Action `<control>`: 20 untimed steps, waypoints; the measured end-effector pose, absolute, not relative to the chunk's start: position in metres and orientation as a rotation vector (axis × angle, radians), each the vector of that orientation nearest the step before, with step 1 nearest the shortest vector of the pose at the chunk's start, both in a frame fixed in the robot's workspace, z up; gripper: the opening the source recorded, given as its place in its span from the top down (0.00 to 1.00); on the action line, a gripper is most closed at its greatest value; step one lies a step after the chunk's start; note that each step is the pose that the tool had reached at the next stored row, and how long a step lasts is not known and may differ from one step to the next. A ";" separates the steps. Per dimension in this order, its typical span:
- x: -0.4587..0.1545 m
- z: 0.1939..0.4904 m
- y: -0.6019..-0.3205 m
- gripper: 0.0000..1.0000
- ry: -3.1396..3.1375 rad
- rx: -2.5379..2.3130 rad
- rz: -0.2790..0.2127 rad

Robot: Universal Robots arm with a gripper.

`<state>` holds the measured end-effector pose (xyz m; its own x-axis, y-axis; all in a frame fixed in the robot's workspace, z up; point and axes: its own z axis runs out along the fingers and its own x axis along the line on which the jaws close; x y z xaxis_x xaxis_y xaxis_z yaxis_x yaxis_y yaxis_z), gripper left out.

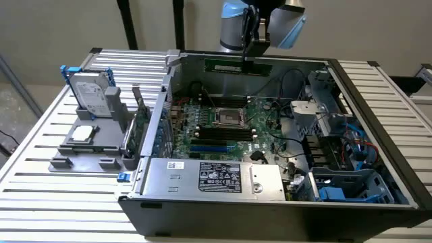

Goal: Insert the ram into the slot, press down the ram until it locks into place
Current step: 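Insert the ram into the slot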

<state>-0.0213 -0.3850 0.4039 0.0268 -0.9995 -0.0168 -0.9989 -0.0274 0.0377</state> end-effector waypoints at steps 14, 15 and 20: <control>-0.021 0.404 -0.385 0.87 -2.180 2.240 -0.059; -0.022 0.404 -0.385 0.87 -2.180 2.240 -0.059; -0.026 0.395 -0.385 0.87 -2.181 2.241 -0.056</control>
<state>-0.0258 -0.3850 0.3949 0.0269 -0.9995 -0.0161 -0.9990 -0.0275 0.0346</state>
